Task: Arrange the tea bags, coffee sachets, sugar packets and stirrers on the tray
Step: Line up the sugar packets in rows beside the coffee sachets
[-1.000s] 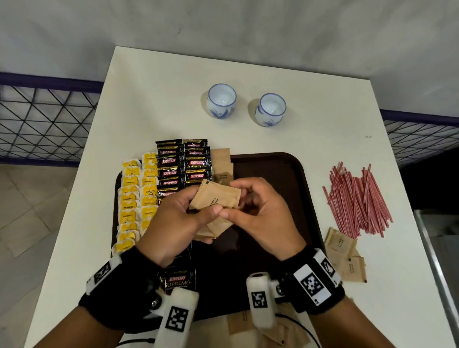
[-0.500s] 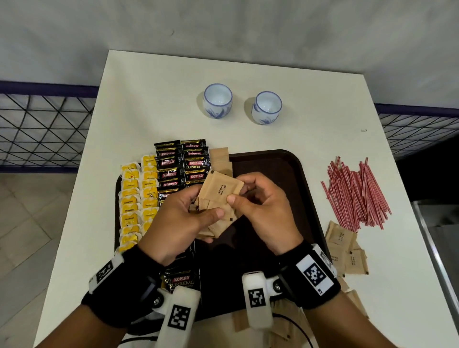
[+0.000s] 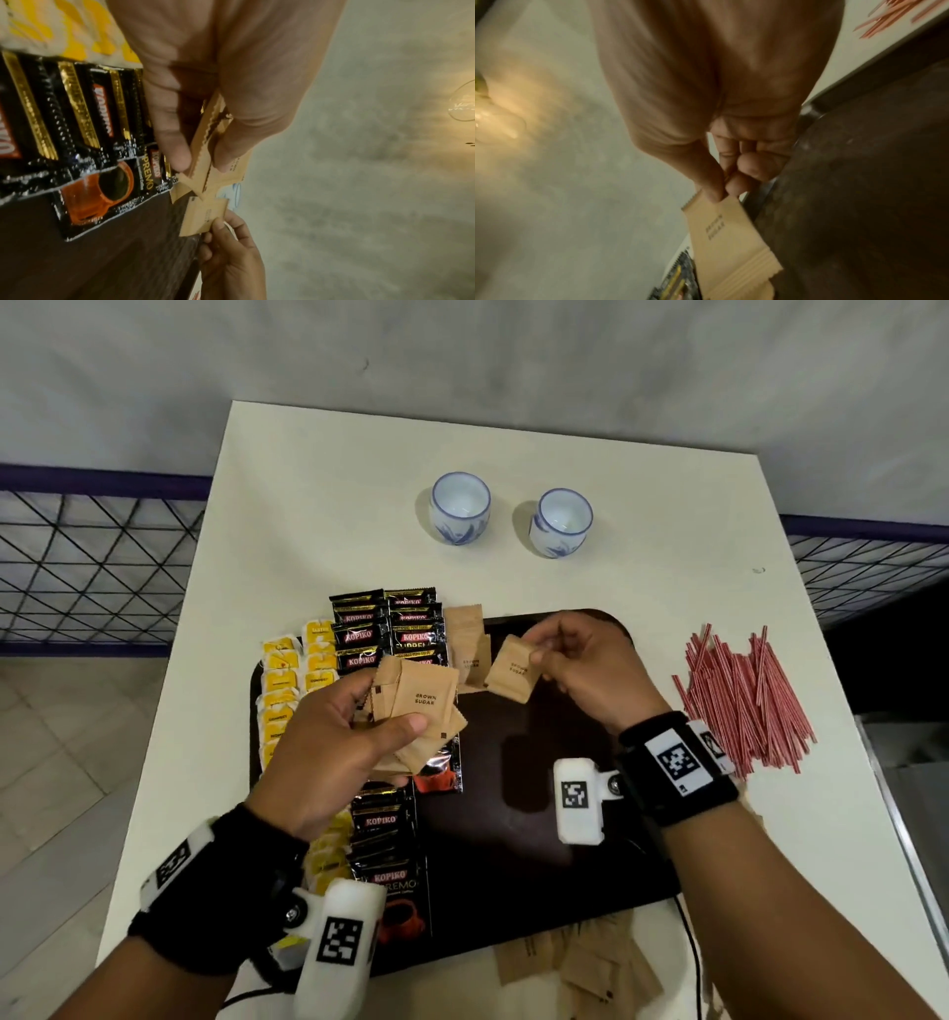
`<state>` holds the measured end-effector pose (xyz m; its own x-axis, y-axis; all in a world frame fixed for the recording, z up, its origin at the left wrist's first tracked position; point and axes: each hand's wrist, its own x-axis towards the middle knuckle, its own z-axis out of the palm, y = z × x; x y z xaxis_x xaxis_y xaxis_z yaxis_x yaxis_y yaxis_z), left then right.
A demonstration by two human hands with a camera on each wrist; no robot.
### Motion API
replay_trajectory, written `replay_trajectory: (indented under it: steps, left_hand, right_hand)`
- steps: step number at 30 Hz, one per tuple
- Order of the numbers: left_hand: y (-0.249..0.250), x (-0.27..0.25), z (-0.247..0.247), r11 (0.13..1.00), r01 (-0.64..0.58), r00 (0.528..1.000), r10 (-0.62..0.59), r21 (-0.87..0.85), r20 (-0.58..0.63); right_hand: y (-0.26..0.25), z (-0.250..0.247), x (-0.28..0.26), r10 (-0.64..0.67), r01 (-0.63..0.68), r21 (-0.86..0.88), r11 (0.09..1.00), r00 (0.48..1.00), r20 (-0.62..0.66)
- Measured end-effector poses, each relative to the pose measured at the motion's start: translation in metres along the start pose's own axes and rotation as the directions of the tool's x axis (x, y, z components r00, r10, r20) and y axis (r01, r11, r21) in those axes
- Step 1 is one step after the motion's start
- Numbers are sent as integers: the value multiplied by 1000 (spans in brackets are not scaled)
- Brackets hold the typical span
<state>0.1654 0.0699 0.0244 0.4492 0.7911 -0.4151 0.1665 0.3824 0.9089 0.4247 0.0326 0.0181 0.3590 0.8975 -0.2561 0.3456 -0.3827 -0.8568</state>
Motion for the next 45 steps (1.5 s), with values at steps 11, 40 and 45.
replay_trajectory:
  steps: [11,40,45]
  left_hand:
    - [-2,8,-16,999,20,999,-22,-34,-47]
    - [-18,3,-60,980,-165,921,193,109,-339]
    - [-23,1,-70,977,-162,901,204,138,-382]
  right_hand:
    - [9,32,31,11,6,-191,982,996,86]
    - [45,-14,25,93,-140,-91,986,914,-396]
    - [64,-31,15,136,-193,-89,977,891,-434]
